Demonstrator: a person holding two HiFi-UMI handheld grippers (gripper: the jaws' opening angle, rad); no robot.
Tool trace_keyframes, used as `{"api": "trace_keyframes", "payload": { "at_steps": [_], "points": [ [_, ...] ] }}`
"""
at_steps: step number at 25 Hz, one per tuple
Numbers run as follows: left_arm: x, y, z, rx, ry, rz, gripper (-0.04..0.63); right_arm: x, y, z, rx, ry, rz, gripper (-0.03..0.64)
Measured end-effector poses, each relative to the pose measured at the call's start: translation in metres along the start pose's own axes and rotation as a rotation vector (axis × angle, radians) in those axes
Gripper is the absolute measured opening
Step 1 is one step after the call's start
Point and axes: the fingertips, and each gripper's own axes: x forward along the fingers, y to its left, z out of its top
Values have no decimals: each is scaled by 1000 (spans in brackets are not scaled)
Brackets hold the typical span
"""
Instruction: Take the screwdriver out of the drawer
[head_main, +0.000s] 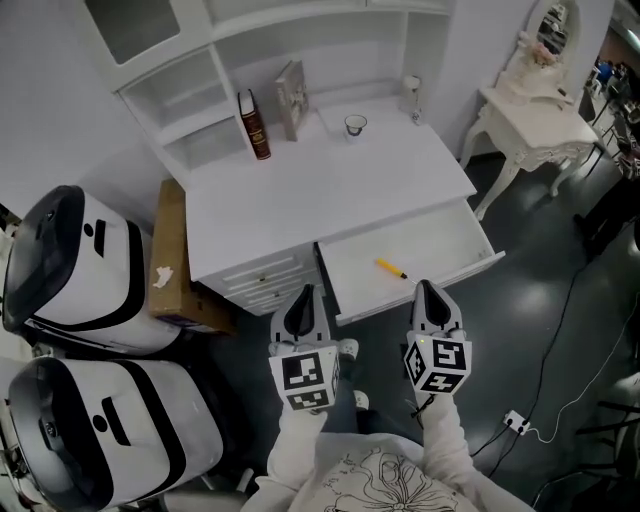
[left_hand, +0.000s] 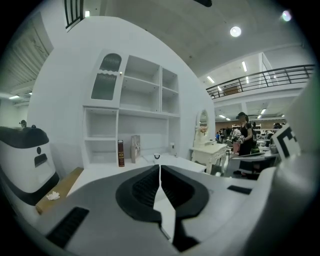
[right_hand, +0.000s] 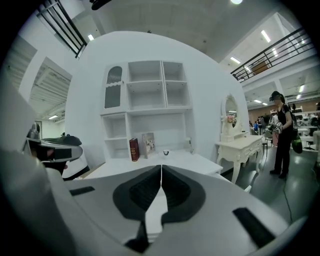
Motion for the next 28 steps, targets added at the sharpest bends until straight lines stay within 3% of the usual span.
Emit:
{"api": "trace_keyframes", "payload": {
  "at_steps": [14,21,28],
  "points": [
    [145,24,8,9,62,-85,12,130,-31,-3,21,103,-60,5],
    [198,39,-12,2,127,-124,12,181,-31,-21,26,184,-74,12],
    [235,51,-38,-3,198,-147,12,218,-33,-47,14,268,-67,71]
  ]
}}
